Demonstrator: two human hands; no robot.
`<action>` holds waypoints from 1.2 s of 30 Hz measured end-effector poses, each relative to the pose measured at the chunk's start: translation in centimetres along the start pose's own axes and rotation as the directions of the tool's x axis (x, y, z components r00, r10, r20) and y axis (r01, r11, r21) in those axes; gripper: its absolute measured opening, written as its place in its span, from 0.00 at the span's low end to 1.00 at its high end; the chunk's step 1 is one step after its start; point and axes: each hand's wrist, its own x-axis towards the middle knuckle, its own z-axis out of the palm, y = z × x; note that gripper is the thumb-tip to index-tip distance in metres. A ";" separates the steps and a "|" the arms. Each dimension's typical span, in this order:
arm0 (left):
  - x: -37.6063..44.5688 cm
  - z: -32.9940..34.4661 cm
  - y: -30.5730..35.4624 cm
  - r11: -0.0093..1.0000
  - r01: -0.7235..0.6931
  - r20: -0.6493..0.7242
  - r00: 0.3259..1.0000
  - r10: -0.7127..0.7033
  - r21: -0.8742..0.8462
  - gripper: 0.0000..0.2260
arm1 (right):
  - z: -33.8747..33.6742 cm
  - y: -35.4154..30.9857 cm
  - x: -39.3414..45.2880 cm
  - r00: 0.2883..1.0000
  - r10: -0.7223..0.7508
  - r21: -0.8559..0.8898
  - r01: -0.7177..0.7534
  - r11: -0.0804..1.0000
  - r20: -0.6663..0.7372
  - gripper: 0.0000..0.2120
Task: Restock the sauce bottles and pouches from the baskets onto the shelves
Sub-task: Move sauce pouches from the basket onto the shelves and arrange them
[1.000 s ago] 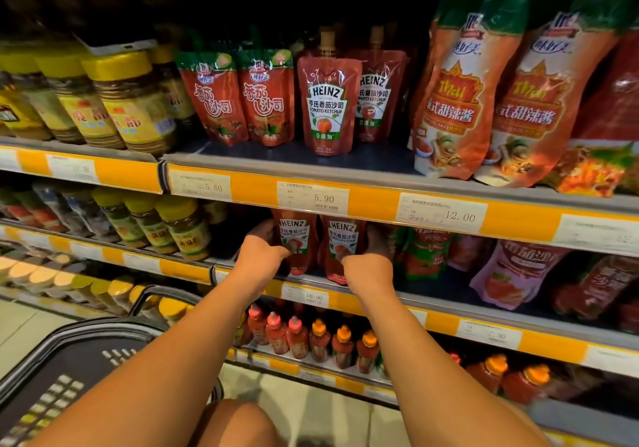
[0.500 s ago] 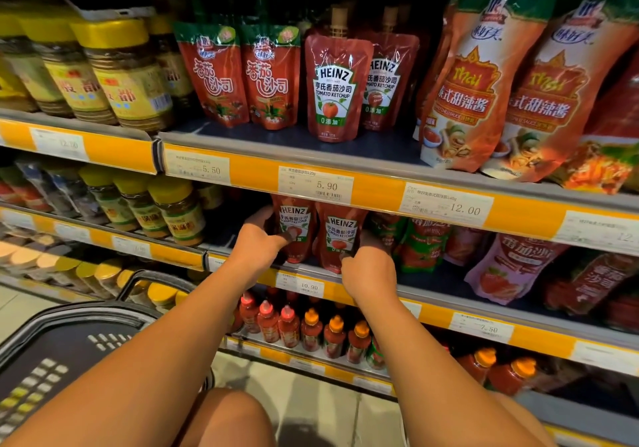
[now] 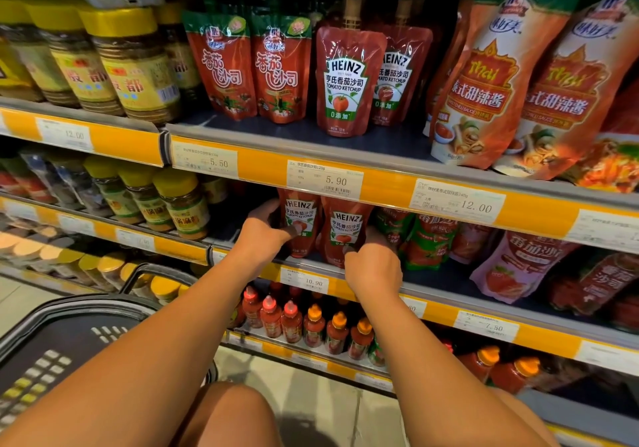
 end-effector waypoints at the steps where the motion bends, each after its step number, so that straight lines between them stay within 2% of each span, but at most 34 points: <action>1: -0.1 -0.1 0.0 1.000 0.009 -0.002 1.000 -0.009 0.016 0.24 | -0.1 0.1 -0.1 1.000 0.000 -0.005 0.000 1.000 0.007 0.10; 7: -1.9 -1.8 1.0 0.997 -0.015 -0.034 0.999 0.018 0.077 0.17 | -1.5 0.6 -1.1 0.999 -0.027 0.061 0.030 0.998 -0.041 0.17; 9: -3.3 -3.3 1.5 0.996 -0.040 -0.059 0.997 0.044 0.076 0.16 | -1.9 0.8 -1.5 0.998 -0.022 0.070 0.027 0.997 -0.066 0.14; 12: -6.4 -6.5 1.8 0.989 -0.120 -0.071 0.989 0.126 0.084 0.13 | -2.2 0.6 -2.9 0.996 -0.003 0.066 0.009 0.998 -0.086 0.15; 16: -12.2 -12.4 0.6 0.976 -0.156 -0.109 0.979 0.173 0.149 0.12 | -2.2 -0.4 -5.3 0.990 -0.132 0.110 0.138 0.984 -0.057 0.07; 19: -16.8 -17.0 -1.7 0.969 -0.109 -0.169 0.974 0.148 0.222 0.12 | -2.0 -1.4 -7.9 0.960 -0.276 0.182 0.264 0.947 0.044 0.07; 23: -22.9 -22.8 -5.8 0.958 0.077 -0.252 0.968 -0.005 0.277 0.15 | -1.0 -3.2 -11.5 0.839 -0.487 0.207 0.446 0.871 0.242 0.03; 25: -25.6 -24.9 -7.8 0.943 0.145 -0.267 0.962 -0.063 0.299 0.15 | -0.3 -4.6 -13.2 0.769 -0.542 0.196 0.505 0.840 0.340 0.09; 29: -29.7 -27.9 -11.7 0.895 0.322 -0.344 0.915 -0.211 0.309 0.11 | 2.1 -8.2 -17.2 0.635 -0.575 0.250 0.530 0.810 0.516 0.05; 33: -32.3 -29.7 -15.5 0.813 0.488 -0.393 0.848 -0.355 0.319 0.12 | 6.6 -12.3 -21.0 0.424 -0.614 0.201 0.691 0.694 0.666 0.15; 36: -33.3 -30.4 -18.3 0.729 0.610 -0.421 0.776 -0.470 0.311 0.12 | 10.6 -15.4 -23.4 0.313 -0.558 0.153 0.757 0.635 0.768 0.19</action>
